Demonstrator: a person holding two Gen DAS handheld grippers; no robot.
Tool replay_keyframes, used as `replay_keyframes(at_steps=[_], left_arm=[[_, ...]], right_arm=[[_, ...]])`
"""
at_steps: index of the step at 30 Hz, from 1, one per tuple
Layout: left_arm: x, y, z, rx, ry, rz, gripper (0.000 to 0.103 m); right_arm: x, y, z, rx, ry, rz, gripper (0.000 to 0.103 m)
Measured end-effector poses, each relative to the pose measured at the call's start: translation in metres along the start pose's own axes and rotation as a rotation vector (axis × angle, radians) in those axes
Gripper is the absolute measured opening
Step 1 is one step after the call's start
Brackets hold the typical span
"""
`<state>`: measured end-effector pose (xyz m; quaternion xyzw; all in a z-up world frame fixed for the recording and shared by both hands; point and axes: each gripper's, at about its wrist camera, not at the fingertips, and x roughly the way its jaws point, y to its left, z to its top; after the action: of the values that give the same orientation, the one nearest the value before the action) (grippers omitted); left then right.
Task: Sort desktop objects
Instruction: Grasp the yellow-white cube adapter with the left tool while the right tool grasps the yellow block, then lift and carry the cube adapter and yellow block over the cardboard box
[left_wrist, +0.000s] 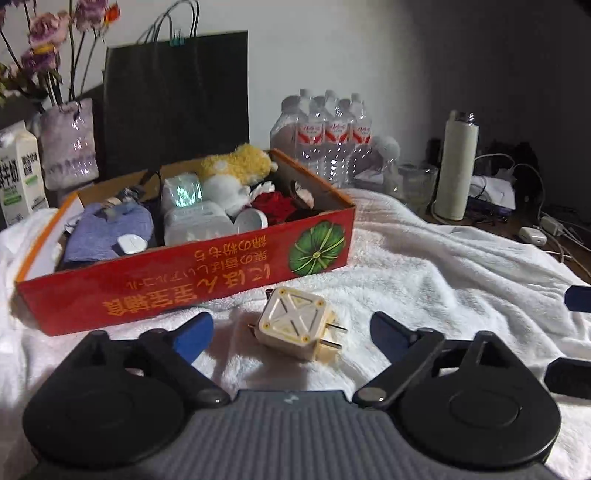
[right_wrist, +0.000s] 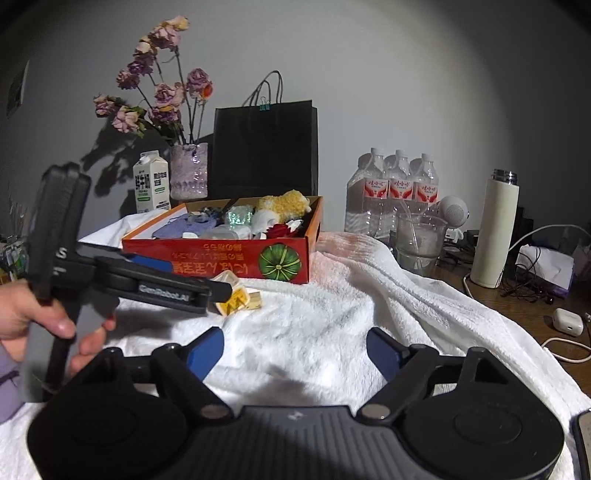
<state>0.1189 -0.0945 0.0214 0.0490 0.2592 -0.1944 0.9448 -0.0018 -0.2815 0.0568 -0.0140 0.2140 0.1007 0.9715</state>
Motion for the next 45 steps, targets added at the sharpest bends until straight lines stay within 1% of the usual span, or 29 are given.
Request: replay_keyframes(at_steps=[1, 2, 3, 4, 5, 6, 8, 11, 12, 15, 18, 19, 20, 21, 23, 27, 30, 34, 36, 39, 43, 45], left_arm=[[0.007, 0.003, -0.001, -0.011, 0.012, -0.002, 0.075], [0.013, 0.006, -0.002, -0.019, 0.027, -0.012, 0.068], [0.019, 0.010, -0.003, -0.036, 0.039, -0.028, 0.068], [0.021, 0.015, -0.003, -0.061, 0.043, -0.064, 0.064], [0.021, 0.018, -0.003, -0.080, 0.042, -0.097, 0.057], [0.020, 0.021, -0.003, -0.090, 0.040, -0.108, 0.057], [0.016, 0.024, -0.005, -0.103, 0.039, -0.104, 0.057], [0.000, 0.030, -0.004, -0.136, 0.026, -0.052, 0.056], [-0.010, 0.035, -0.004, -0.159, 0.013, -0.032, 0.056], [-0.044, 0.052, -0.006, -0.240, -0.052, -0.007, 0.056], [-0.068, 0.060, -0.009, -0.261, -0.096, 0.034, 0.056], [-0.072, 0.061, -0.009, -0.262, -0.103, 0.051, 0.056], [-0.075, 0.062, -0.010, -0.263, -0.107, 0.063, 0.056], [-0.077, 0.063, -0.011, -0.260, -0.108, 0.074, 0.056], [-0.080, 0.063, -0.014, -0.256, -0.107, 0.090, 0.056], [-0.094, 0.060, -0.019, -0.281, -0.111, 0.099, 0.056], [-0.119, 0.051, -0.024, -0.275, -0.148, 0.104, 0.056], [-0.151, 0.033, -0.029, -0.232, -0.188, 0.127, 0.056], [-0.169, 0.023, -0.036, -0.214, -0.207, 0.132, 0.056], [-0.193, 0.010, -0.052, -0.202, -0.219, 0.156, 0.056], [-0.219, -0.005, -0.076, -0.210, -0.195, 0.148, 0.056], [-0.228, -0.011, -0.087, -0.212, -0.181, 0.149, 0.056]], right_arm=[[0.007, -0.003, 0.003, 0.002, 0.005, 0.007, 0.083], [0.014, -0.005, 0.006, 0.002, 0.012, 0.015, 0.081], [0.022, -0.007, 0.010, 0.002, 0.023, 0.024, 0.080], [0.031, -0.008, 0.014, 0.005, 0.035, 0.029, 0.073], [0.041, -0.008, 0.018, 0.004, 0.048, 0.039, 0.069], [0.051, -0.009, 0.022, 0.004, 0.061, 0.055, 0.067], [0.073, -0.009, 0.028, 0.010, 0.092, 0.091, 0.064], [0.106, -0.002, 0.035, -0.002, 0.141, 0.119, 0.058], [0.115, 0.002, 0.037, -0.007, 0.156, 0.124, 0.057], [0.138, 0.017, 0.043, -0.041, 0.180, 0.154, 0.056], [0.162, 0.034, 0.044, -0.056, 0.223, 0.188, 0.055], [0.172, 0.039, 0.044, -0.061, 0.241, 0.185, 0.049], [0.180, 0.044, 0.042, -0.080, 0.261, 0.163, 0.034], [0.185, 0.048, 0.040, -0.095, 0.258, 0.135, 0.029], [0.184, 0.049, 0.039, -0.080, 0.242, 0.124, 0.029], [0.159, 0.043, 0.042, -0.033, 0.200, 0.100, 0.029], [0.119, 0.045, 0.046, -0.048, 0.132, 0.083, 0.028], [0.059, 0.058, 0.044, -0.080, 0.038, 0.079, 0.029], [0.029, 0.063, 0.039, -0.075, -0.011, 0.057, 0.029], [-0.010, 0.063, 0.026, -0.032, -0.049, 0.052, 0.028], [-0.056, 0.070, 0.001, 0.000, -0.100, 0.047, 0.029], [-0.072, 0.078, -0.012, 0.000, -0.116, 0.031, 0.029]])
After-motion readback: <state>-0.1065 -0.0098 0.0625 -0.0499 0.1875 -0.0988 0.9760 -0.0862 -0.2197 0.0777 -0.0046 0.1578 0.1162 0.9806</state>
